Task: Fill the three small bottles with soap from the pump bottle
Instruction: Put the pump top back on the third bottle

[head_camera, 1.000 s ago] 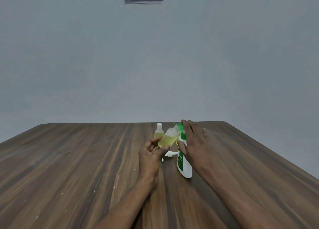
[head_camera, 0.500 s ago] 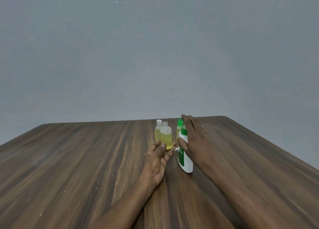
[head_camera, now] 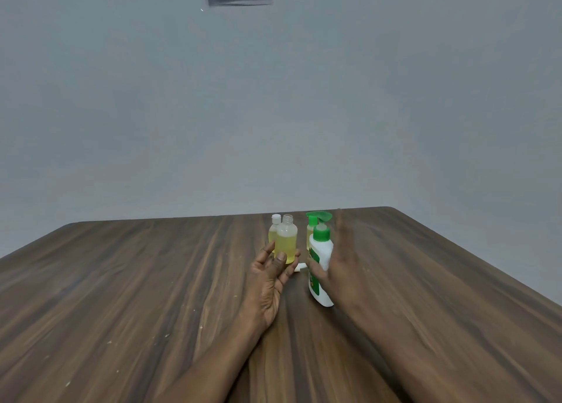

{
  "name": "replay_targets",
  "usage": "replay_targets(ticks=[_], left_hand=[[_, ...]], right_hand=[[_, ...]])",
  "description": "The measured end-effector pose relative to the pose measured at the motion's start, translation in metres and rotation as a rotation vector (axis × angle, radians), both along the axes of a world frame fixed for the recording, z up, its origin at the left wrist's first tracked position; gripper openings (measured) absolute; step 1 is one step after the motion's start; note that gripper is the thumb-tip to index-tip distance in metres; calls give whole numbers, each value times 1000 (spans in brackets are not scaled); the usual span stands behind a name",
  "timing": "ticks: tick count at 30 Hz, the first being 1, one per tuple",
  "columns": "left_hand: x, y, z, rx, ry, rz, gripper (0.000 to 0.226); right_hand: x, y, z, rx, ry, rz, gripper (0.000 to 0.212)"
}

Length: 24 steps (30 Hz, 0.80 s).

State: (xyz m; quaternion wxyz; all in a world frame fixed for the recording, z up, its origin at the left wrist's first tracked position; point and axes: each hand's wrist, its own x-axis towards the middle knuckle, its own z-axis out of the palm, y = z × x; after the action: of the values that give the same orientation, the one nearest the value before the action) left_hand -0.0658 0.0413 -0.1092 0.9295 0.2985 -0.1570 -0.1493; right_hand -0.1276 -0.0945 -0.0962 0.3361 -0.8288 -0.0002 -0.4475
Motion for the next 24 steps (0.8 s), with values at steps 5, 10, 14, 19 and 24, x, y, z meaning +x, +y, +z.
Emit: replay_targets(ticks=[5,10,14,19,24], left_hand=[[3,9,2,46,-50,23,58],[7,16,-1,133,-101,49,48],[11,21,-4,216,-175,86,44],[14,24,-6,299,-201,136,40],[16,30,-5,470,-276,223,52]], right_hand=[[-7,0,-22,166,229,-36,76],[-8,7,-20,222,325,-18,50],[-5,10,-23,351,374,-9,42],[-7,4,-25,297,317,-52,6],[-9,7,-23,284,312,-63,14]])
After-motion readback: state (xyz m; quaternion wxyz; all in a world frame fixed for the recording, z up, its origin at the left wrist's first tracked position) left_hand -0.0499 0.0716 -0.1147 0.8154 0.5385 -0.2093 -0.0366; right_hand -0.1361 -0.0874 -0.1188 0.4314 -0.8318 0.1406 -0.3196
